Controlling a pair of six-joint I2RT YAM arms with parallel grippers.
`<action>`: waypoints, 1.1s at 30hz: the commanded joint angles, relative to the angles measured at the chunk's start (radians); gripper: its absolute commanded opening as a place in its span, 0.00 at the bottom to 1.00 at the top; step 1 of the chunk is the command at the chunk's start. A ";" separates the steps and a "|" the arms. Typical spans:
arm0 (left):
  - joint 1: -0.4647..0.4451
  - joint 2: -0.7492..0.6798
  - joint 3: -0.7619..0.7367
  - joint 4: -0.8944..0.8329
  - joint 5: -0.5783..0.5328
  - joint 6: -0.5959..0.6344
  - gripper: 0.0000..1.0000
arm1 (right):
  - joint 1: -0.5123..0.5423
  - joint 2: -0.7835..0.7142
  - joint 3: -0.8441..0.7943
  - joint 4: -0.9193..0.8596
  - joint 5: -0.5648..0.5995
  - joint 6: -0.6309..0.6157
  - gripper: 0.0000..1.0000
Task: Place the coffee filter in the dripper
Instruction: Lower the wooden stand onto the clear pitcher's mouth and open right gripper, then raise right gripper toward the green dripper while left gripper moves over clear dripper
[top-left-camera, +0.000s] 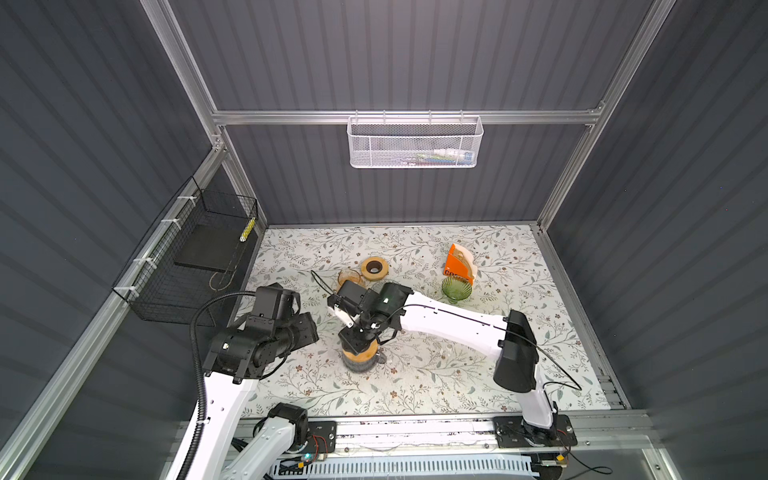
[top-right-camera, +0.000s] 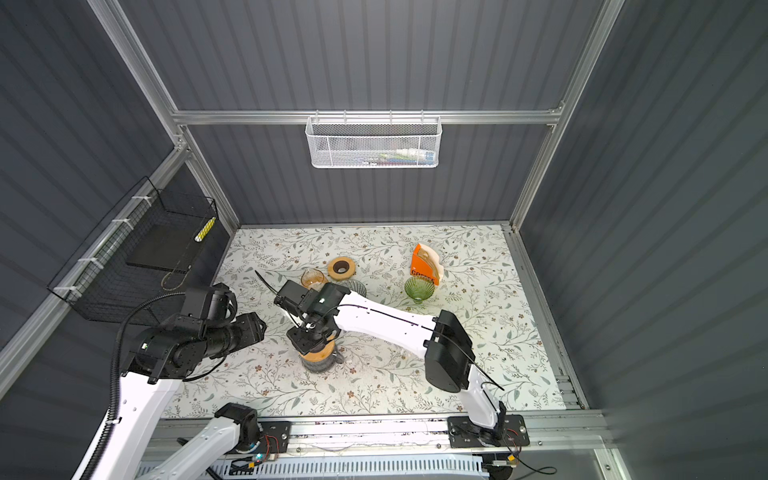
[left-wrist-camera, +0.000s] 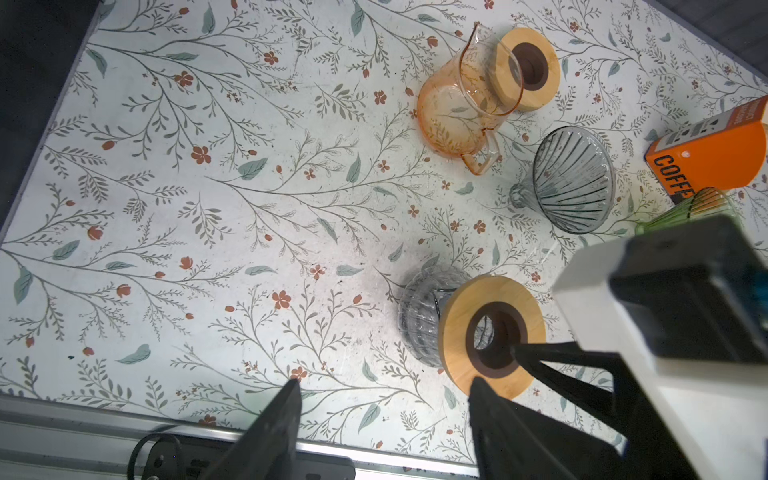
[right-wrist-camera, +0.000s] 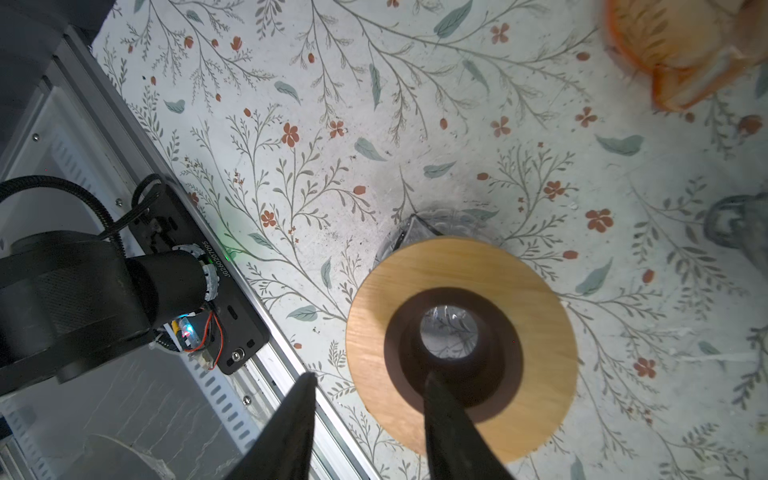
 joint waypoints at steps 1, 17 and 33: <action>-0.006 0.022 0.038 0.030 0.052 0.038 0.64 | -0.017 -0.063 -0.047 0.022 0.034 0.008 0.44; -0.006 0.108 -0.019 0.234 0.263 0.026 0.58 | -0.219 -0.360 -0.425 0.218 0.018 0.068 0.44; -0.068 0.290 0.013 0.351 0.247 0.046 0.57 | -0.444 -0.439 -0.530 0.224 -0.004 0.053 0.44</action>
